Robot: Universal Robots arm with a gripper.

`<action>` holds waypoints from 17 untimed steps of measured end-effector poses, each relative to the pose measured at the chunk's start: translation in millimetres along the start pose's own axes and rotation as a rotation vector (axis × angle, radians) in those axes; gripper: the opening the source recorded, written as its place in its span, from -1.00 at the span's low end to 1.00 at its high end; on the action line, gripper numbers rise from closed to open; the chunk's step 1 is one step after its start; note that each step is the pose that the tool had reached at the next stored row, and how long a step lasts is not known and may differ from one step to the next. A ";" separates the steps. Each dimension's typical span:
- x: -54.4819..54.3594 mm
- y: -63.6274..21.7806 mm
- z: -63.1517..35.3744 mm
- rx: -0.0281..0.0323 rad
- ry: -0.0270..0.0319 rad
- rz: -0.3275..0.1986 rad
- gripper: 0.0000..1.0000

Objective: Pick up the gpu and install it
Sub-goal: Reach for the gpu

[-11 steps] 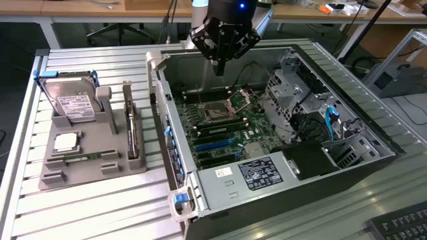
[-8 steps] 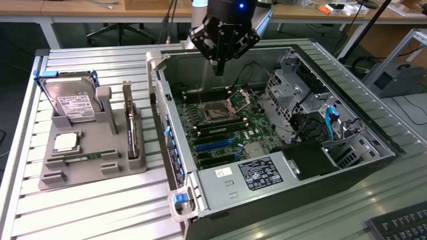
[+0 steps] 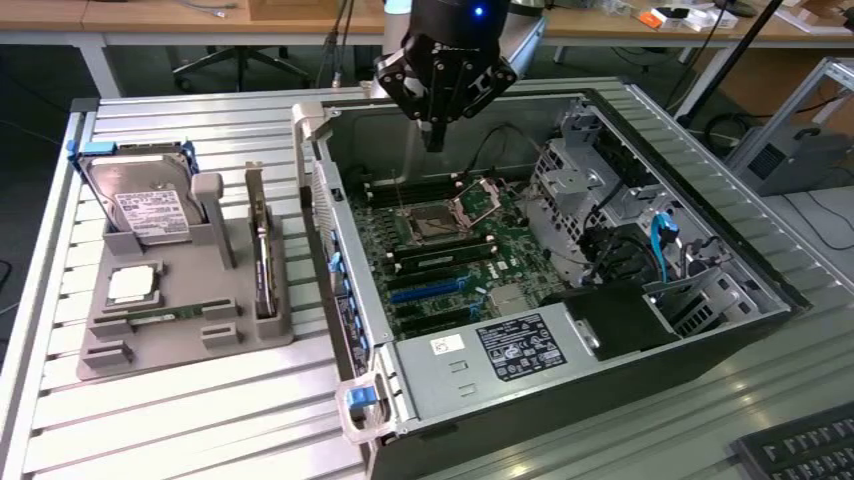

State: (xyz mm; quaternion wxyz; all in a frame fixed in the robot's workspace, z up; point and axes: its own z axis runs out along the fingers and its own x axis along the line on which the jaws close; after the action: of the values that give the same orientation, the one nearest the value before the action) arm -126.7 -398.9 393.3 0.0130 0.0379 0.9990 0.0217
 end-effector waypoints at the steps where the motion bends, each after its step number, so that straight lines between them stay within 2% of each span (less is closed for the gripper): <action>1: 0.3 0.0 0.0 -0.0001 0.0000 0.000 -0.79; 17: 6.7 -0.5 -0.2 -0.0001 -0.0001 0.000 -0.79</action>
State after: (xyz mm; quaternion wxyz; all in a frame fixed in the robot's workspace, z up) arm -133.4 -398.9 393.3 0.0131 0.0379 0.9990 0.0217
